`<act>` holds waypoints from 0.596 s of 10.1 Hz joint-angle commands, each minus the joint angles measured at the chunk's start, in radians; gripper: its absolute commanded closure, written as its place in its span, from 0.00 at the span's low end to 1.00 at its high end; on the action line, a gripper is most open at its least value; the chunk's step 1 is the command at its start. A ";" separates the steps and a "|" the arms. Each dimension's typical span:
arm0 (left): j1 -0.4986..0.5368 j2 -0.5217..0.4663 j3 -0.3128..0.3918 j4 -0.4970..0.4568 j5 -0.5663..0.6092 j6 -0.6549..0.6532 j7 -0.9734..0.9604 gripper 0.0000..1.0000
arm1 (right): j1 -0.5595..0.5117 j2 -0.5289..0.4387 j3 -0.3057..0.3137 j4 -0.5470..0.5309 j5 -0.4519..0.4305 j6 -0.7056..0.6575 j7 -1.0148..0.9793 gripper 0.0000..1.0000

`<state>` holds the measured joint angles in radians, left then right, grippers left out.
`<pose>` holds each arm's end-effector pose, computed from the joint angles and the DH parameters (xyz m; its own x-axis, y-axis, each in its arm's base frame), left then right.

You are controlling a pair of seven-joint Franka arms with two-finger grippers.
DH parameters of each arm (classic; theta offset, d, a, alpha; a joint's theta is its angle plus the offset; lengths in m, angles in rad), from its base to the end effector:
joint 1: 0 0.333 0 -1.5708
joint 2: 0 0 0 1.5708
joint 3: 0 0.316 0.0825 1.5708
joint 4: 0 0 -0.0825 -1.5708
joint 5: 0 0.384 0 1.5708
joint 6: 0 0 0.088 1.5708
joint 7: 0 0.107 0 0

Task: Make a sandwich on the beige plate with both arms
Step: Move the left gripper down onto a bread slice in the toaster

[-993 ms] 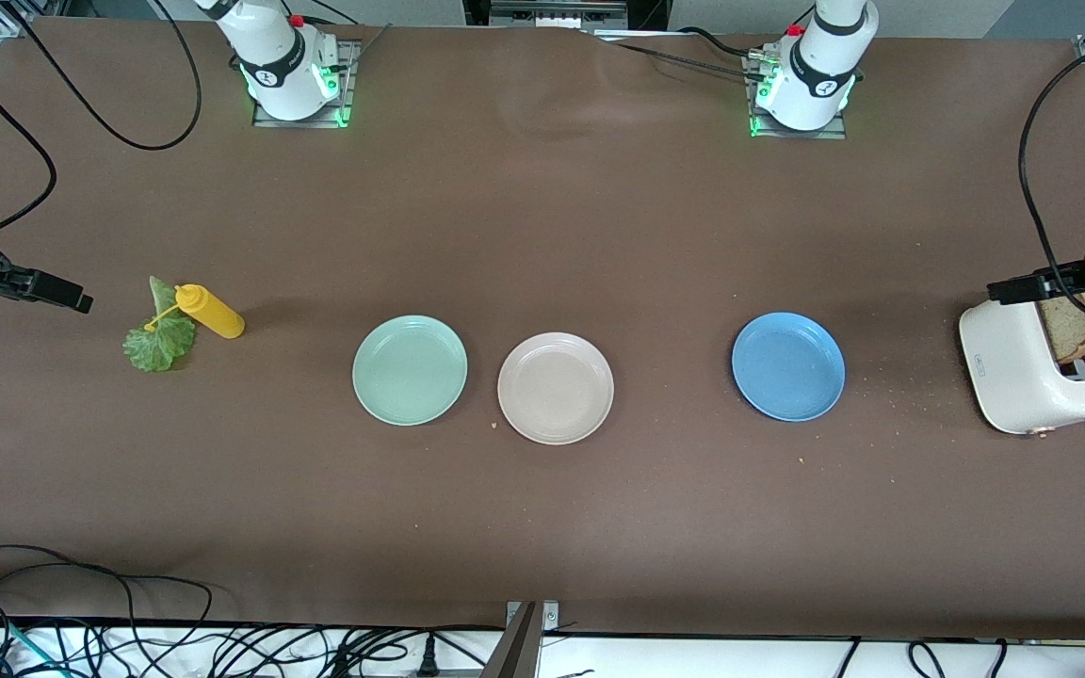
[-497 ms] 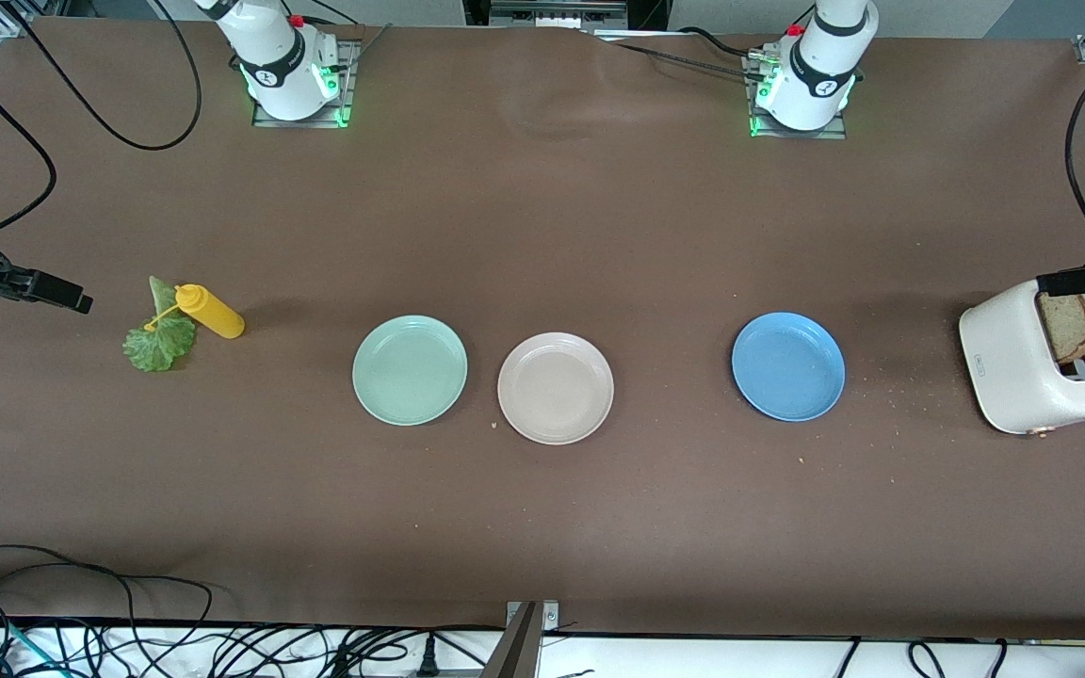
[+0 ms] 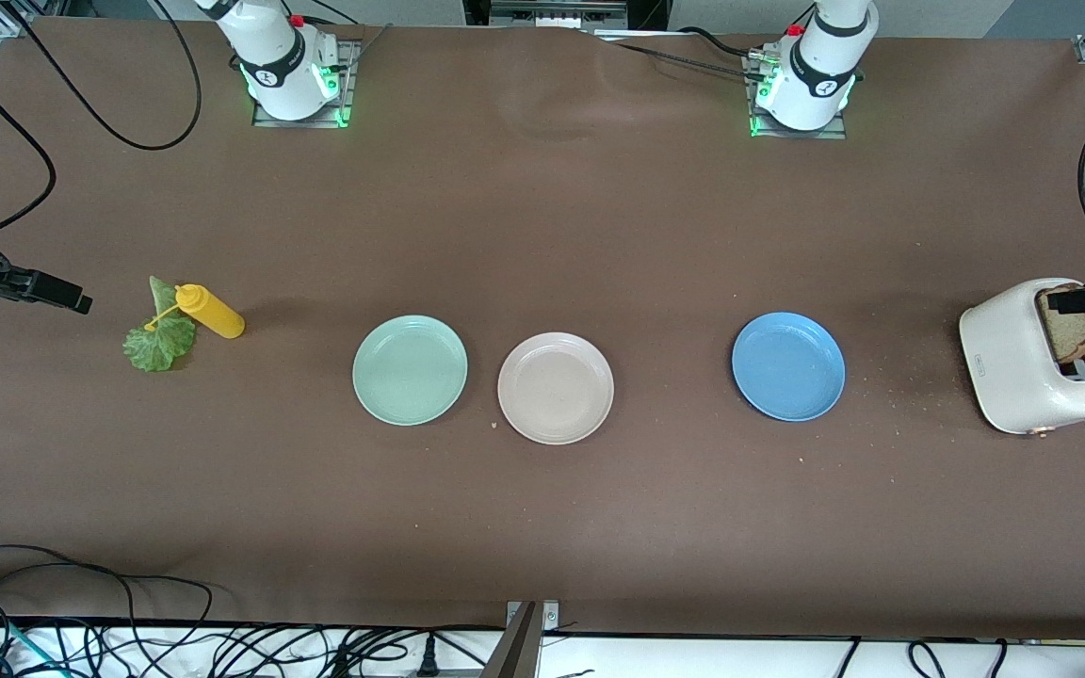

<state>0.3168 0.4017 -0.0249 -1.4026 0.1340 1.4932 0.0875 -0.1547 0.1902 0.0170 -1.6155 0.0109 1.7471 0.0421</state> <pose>0.6111 0.2020 0.4551 0.9283 0.1980 -0.3148 0.1774 -0.9797 -0.0932 0.6092 -0.0842 0.5066 0.9818 -0.1806 -0.0591 -0.1816 -0.9833 -0.0113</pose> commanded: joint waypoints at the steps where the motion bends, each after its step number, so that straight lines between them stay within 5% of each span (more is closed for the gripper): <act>1: 0.019 -0.011 -0.009 -0.030 0.026 0.045 0.025 0.00 | -0.008 -0.003 0.006 0.003 0.000 0.000 -0.005 0.00; 6: 0.096 -0.001 -0.053 -0.087 0.035 0.154 0.025 0.00 | -0.008 -0.003 0.006 0.003 0.001 0.000 -0.005 0.00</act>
<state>0.3939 0.4155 -0.0563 -1.4651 0.1388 1.6171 0.0952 -0.1548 0.1902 0.0170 -1.6155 0.0110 1.7471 0.0421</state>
